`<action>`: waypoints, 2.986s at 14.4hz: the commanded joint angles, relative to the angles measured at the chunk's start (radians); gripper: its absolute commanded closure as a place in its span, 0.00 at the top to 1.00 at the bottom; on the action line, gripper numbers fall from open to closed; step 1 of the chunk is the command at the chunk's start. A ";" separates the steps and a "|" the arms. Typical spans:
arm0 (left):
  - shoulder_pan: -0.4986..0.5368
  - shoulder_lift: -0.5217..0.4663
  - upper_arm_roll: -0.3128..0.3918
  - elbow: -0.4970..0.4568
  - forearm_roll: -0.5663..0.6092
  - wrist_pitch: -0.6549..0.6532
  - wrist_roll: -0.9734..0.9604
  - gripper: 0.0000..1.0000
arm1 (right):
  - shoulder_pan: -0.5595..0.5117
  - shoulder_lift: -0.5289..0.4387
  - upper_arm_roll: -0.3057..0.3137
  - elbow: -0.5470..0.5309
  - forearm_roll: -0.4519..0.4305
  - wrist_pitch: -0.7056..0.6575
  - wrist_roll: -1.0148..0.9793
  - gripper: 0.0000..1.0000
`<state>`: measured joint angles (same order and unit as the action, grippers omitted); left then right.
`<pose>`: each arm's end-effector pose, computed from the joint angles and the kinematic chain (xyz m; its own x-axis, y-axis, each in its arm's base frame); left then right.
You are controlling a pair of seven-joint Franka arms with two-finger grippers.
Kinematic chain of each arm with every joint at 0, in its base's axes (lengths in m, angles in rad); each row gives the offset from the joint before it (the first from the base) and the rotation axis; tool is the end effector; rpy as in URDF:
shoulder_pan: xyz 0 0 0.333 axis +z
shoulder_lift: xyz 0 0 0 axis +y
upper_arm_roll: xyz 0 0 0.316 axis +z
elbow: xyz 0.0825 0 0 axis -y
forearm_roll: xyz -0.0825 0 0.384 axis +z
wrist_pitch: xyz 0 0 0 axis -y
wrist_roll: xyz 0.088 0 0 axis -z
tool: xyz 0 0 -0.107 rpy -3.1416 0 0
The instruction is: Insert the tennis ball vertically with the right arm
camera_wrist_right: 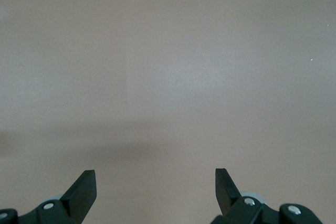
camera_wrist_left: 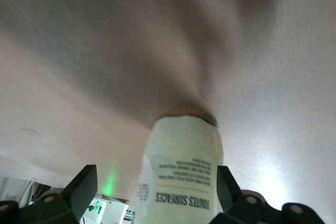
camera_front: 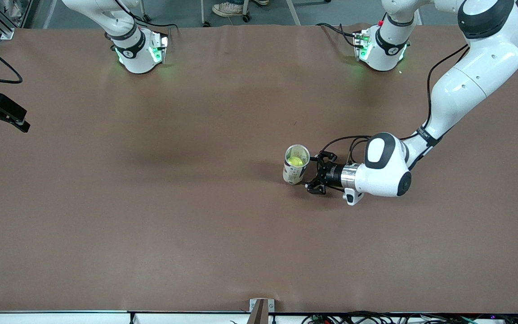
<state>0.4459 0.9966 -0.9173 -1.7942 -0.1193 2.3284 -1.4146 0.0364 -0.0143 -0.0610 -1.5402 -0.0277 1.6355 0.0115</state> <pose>0.5876 -0.2533 0.1688 0.1676 0.6549 -0.7369 0.9281 -0.3568 -0.1060 0.5568 -0.0168 0.6531 0.9934 -0.0342 0.1096 -0.0373 -0.9990 0.0255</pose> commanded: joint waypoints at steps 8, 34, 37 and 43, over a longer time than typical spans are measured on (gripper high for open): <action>0.030 -0.150 -0.002 0.174 0.344 -0.429 0.094 1.00 | 0.005 -0.003 0.001 -0.008 -0.023 0.001 -0.002 1.00; -0.355 -0.783 0.710 0.418 0.224 -0.804 1.274 1.00 | 0.013 -0.003 0.001 -0.017 -0.023 0.003 -0.001 1.00; -0.409 -0.852 0.794 0.411 0.115 -0.870 1.284 1.00 | 0.014 -0.003 0.001 -0.017 -0.023 0.003 -0.001 1.00; -0.449 -1.004 0.861 0.277 0.049 -0.870 1.284 1.00 | 0.014 -0.003 0.001 -0.017 -0.023 0.003 -0.001 1.00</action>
<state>0.0080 0.0579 -0.0701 -1.4411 -0.0559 1.4515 -0.1427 0.0467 -0.0100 -0.0607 -1.5460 -0.0277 1.6352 0.0115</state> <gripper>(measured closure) 0.000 0.000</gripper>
